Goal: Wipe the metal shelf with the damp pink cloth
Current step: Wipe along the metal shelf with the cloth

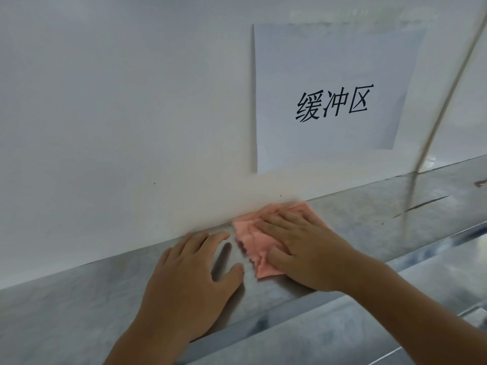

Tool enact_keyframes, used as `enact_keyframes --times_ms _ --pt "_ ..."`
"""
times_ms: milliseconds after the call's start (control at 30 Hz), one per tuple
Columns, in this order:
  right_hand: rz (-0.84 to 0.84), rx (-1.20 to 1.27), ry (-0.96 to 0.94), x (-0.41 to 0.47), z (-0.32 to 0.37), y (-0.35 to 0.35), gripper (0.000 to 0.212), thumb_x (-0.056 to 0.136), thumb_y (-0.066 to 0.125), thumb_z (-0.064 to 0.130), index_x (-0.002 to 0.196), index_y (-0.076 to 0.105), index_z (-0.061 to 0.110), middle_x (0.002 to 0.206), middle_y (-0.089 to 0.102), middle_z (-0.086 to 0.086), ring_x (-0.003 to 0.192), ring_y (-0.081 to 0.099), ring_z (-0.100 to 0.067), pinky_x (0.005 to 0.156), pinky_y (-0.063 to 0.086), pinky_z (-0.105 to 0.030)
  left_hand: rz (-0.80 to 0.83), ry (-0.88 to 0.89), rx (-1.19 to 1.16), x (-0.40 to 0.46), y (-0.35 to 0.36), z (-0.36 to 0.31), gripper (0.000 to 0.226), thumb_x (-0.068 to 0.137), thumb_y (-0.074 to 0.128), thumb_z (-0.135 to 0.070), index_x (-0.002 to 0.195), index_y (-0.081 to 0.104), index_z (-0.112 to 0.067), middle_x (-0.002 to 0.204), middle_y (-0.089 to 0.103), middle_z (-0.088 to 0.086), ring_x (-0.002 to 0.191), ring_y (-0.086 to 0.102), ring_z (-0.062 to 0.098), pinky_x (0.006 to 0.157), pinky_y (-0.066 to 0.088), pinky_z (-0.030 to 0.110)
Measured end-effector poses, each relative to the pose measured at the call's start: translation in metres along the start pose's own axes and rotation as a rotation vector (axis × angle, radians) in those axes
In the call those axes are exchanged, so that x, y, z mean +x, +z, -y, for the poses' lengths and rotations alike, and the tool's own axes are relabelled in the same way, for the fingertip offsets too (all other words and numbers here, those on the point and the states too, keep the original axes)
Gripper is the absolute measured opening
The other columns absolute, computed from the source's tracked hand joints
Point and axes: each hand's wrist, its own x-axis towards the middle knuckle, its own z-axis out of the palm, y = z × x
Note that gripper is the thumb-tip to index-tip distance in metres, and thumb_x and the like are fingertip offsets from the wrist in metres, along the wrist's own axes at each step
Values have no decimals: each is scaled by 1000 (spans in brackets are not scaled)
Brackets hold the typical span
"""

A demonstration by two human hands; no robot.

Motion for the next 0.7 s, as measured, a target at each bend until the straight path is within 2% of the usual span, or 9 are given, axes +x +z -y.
enact_keyframes --times_ms 133,167,267,333,400,467,533,600,700 --pt "-30 25 -45 10 17 4 70 100 7 63 168 9 42 178 6 15 163 -5 -7 132 -4 -47 9 -20 1 -8 -2 10 83 73 17 -79 149 32 -50 157 34 -26 147 28 4 123 23 33" --pt "-27 38 -26 8 15 3 69 102 9 63 167 10 42 178 6 15 163 -4 -5 132 -4 -46 8 -23 -6 -9 -4 11 82 73 18 -79 148 33 -50 156 35 -27 147 28 4 123 24 32" --pt "-26 16 44 6 21 4 82 90 -2 68 167 9 42 178 5 15 163 -4 -7 132 -4 -46 -2 -39 -14 -15 -11 19 71 83 32 -77 148 34 -49 156 35 -27 147 28 3 123 23 32" --pt "-46 -8 60 10 39 9 75 96 3 64 167 8 42 178 6 14 164 -3 -10 132 -2 -51 -1 -50 -12 -18 -15 28 70 84 36 -76 149 33 -49 155 37 -27 146 29 4 122 25 32" --pt "-73 -12 4 16 63 14 65 104 12 58 167 10 41 178 9 13 164 -2 -13 131 -2 -54 4 -44 -7 -21 -18 37 79 76 30 -83 147 34 -49 150 42 -27 142 35 3 119 29 31" --pt "-80 -5 -47 21 80 16 62 107 16 54 167 12 39 178 11 12 164 -1 -14 131 -3 -54 9 -46 -2 -23 -21 45 84 72 28 -86 146 34 -48 147 45 -26 139 38 4 116 31 29" --pt "-63 31 -43 21 79 12 61 108 20 52 168 14 39 178 11 12 164 0 -11 132 -5 -50 7 -53 -1 -25 -23 48 80 78 38 -82 149 31 -47 151 42 -24 142 36 5 117 29 29" --pt "-35 55 12 16 62 7 67 102 15 58 168 14 41 178 9 13 163 0 -7 132 -4 -46 4 -46 -1 -25 -25 49 78 84 45 -74 154 27 -44 157 37 -22 146 31 5 120 26 30" --pt "-39 21 132 8 36 3 87 85 -5 64 167 14 42 178 8 14 163 0 -6 132 -1 -45 21 -39 -19 -25 -25 47 77 87 45 -72 156 23 -44 160 34 -20 149 27 7 123 25 33"
